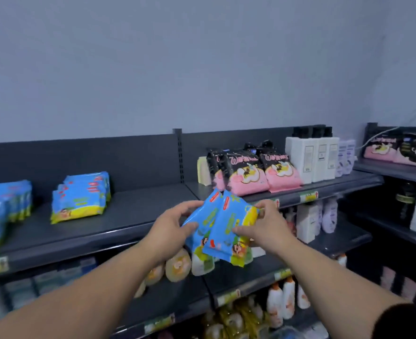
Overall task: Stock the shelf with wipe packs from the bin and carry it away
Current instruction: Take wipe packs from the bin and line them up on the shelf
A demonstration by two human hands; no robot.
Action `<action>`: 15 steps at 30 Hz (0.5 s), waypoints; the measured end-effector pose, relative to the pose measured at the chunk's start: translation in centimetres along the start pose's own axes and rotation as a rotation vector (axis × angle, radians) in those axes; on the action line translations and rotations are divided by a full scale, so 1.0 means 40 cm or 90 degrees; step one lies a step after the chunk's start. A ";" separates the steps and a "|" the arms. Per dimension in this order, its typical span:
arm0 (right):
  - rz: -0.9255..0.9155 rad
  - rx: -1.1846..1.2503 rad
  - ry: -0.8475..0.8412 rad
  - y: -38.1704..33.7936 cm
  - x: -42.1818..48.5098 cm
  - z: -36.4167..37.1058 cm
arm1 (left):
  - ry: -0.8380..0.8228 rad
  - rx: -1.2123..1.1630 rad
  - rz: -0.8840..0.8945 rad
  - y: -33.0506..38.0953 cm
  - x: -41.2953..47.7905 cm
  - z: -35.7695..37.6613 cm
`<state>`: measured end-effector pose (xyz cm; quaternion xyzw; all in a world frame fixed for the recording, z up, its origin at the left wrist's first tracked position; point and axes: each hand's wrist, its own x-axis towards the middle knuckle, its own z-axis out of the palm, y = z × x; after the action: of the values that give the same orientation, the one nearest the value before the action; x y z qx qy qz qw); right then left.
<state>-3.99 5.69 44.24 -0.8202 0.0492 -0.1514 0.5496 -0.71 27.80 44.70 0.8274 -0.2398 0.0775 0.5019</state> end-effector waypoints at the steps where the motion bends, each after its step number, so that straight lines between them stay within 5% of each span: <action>1: -0.005 0.007 -0.011 -0.025 0.019 0.035 | 0.008 0.014 0.003 -0.012 0.006 -0.048; 7: -0.028 0.157 -0.175 -0.187 0.117 0.269 | 0.081 0.053 -0.018 -0.093 0.034 -0.331; 15: -0.007 0.286 -0.176 -0.314 0.213 0.579 | 0.158 0.163 -0.120 -0.268 0.063 -0.641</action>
<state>10.03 29.02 49.30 -0.6910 -0.0657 -0.0483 0.7183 9.46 53.33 49.52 0.8872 -0.0853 0.1615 0.4238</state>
